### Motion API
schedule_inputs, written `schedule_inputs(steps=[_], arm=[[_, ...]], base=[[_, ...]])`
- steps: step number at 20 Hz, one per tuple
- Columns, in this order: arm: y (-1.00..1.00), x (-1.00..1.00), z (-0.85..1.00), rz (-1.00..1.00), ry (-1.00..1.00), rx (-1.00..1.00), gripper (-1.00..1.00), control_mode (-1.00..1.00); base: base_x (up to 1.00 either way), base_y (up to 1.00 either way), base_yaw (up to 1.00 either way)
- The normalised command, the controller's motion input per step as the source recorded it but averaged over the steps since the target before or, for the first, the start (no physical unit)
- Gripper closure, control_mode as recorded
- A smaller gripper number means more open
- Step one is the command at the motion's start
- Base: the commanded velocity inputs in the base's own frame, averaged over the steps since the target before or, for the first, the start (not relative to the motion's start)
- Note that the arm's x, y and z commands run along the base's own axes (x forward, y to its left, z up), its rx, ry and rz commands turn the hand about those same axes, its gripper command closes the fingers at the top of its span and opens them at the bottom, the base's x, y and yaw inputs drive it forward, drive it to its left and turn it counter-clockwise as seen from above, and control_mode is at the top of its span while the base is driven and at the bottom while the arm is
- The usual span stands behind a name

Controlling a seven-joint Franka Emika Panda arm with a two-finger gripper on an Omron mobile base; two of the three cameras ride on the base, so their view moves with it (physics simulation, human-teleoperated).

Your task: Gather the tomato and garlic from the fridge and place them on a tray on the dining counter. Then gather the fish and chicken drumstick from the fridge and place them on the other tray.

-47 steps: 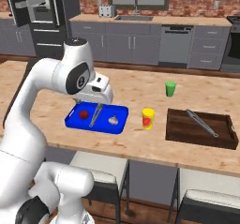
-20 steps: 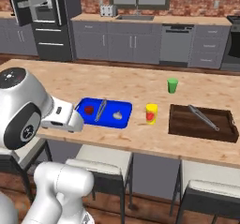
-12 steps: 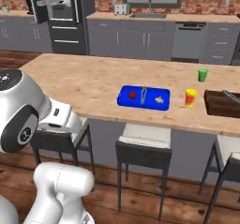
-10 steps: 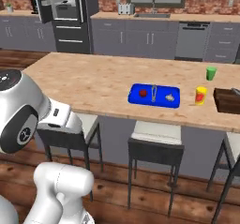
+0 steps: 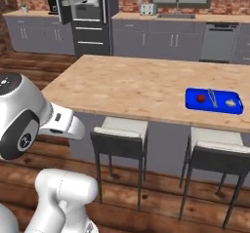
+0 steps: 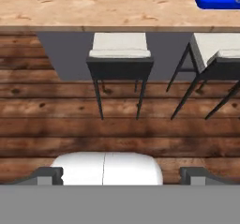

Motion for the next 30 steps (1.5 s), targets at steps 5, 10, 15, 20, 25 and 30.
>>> schedule_inputs(steps=[5,10,15,20,25,30], arm=[[0.0,0.0,0.0,0.0,0.0,0.0,-1.0,1.0],[0.0,0.0,0.0,0.0,0.0,0.0,-1.0,1.0],[0.0,0.0,0.0,0.0,0.0,0.0,-1.0,1.0],[0.0,0.0,0.0,0.0,0.0,0.0,-1.0,1.0],[0.0,0.0,0.0,0.0,0.0,0.0,-1.0,1.0],[0.0,0.0,0.0,0.0,0.0,0.0,-1.0,1.0]], base=[[0.12,1.0,0.0],[0.29,1.0,0.0],[0.37,1.0,0.0],[0.36,1.0,0.0],[0.67,1.0,0.0],[0.97,1.0,0.0]])
